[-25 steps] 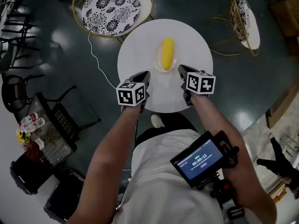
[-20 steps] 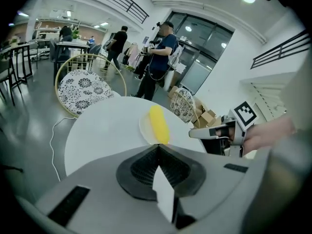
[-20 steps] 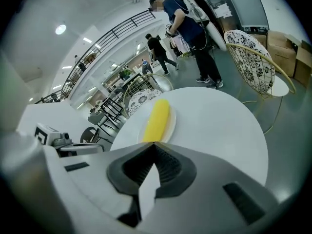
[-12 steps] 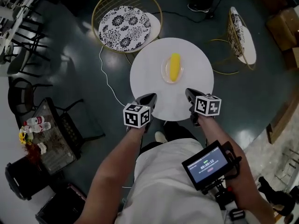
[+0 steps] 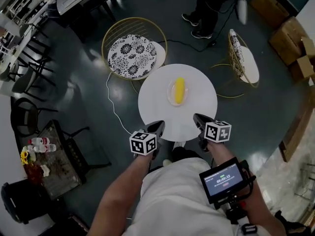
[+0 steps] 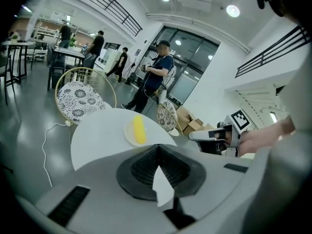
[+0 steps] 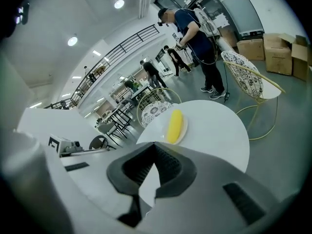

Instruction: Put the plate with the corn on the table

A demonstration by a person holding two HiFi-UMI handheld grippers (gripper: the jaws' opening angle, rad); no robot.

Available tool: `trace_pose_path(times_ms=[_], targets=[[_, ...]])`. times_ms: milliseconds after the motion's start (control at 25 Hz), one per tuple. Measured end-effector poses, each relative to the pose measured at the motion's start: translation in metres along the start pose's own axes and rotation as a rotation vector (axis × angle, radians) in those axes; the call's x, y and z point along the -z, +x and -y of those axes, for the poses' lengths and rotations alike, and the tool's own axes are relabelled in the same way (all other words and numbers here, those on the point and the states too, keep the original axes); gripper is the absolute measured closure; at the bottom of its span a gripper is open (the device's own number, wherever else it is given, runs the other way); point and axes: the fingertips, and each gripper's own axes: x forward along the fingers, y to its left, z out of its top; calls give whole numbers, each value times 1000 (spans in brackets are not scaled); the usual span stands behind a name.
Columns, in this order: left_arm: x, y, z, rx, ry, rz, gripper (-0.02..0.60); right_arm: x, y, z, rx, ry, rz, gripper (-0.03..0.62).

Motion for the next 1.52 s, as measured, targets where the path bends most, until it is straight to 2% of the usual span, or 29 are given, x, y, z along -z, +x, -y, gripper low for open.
trace_pose_path(times_ms=[360,560,760,960,1400,1520], targets=[[1,-36,28,46,33,68,575,3,-42,-28,-37,-17,80,586],[19,-60,43,65,39,90,575,14,-63,-44,-64,-29,118,588],[30,-75,52,70,45,105,575,23,-81,-54,-79,-38,145,586],[35,-96,58,55,47,133,575,29,-97,-87,-131,-84,154,586],[55,-110,94,84,75,126,575,61,-123,-98,-135,-64,157,586],[51,-108,97,98,84,124,575,60,-122,-99,-134,-59,160,586]])
